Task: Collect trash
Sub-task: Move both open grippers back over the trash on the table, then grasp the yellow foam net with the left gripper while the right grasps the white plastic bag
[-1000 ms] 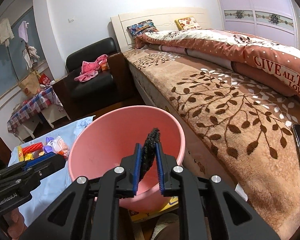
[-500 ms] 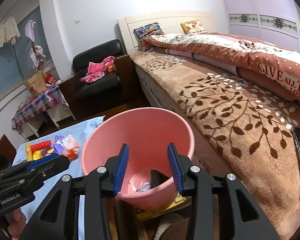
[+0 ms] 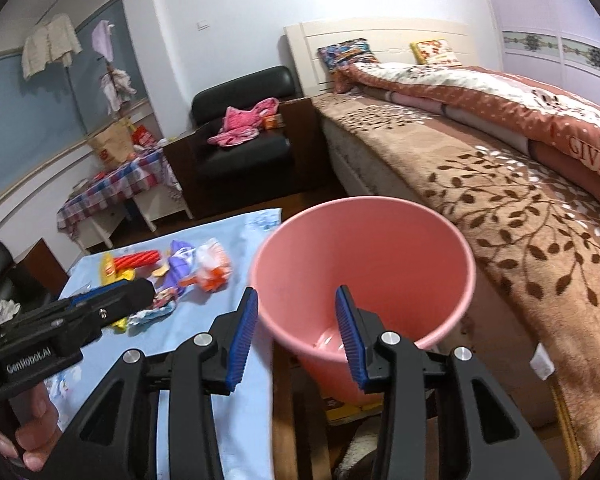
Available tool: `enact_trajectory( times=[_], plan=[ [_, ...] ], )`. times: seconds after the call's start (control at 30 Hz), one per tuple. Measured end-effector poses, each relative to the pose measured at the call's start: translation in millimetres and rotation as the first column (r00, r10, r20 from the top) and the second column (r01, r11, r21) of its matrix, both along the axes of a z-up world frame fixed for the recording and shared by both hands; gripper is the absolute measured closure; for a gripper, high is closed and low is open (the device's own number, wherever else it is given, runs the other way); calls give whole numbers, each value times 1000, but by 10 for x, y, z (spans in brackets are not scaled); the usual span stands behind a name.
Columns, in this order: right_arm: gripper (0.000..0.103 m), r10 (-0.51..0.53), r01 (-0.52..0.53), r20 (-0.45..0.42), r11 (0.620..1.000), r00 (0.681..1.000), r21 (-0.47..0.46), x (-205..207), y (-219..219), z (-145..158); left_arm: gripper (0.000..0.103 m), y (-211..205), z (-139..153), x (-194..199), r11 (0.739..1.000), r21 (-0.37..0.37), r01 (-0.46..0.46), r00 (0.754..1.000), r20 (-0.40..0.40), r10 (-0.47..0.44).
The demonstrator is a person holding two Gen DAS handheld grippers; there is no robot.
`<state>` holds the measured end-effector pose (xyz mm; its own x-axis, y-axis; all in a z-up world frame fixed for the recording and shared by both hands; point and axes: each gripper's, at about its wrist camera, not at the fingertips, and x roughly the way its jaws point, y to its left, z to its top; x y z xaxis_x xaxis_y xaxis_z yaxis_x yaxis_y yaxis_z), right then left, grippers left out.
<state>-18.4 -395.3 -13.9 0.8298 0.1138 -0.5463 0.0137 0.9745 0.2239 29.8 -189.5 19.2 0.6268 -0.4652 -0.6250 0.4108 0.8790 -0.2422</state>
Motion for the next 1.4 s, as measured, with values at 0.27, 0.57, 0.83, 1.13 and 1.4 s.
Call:
enact_trajectory(
  times=[0.27,0.57,0.83,1.13,1.4],
  plan=[
    [63,71,-71,-12,997,997,-12,54,268,-37,62,458,0,-33,993,-1,-117,993,16,117],
    [63,143,-143,-39,990,989,-5,220,465,-114,62,986,-138,86,959,-6,-282,959,-20,282],
    [63,199,-200,-64,980,978,-4,430,630,-220,62,1136,-242,397,920,35,-390,920,-34,391],
    [60,226,-226,-64,974,972,9,706,721,-238,62,1096,-422,725,889,113,-444,893,-26,449],
    [59,233,-233,-68,972,970,2,926,818,-258,84,1205,-516,777,882,112,-458,886,-30,463]
  ],
)
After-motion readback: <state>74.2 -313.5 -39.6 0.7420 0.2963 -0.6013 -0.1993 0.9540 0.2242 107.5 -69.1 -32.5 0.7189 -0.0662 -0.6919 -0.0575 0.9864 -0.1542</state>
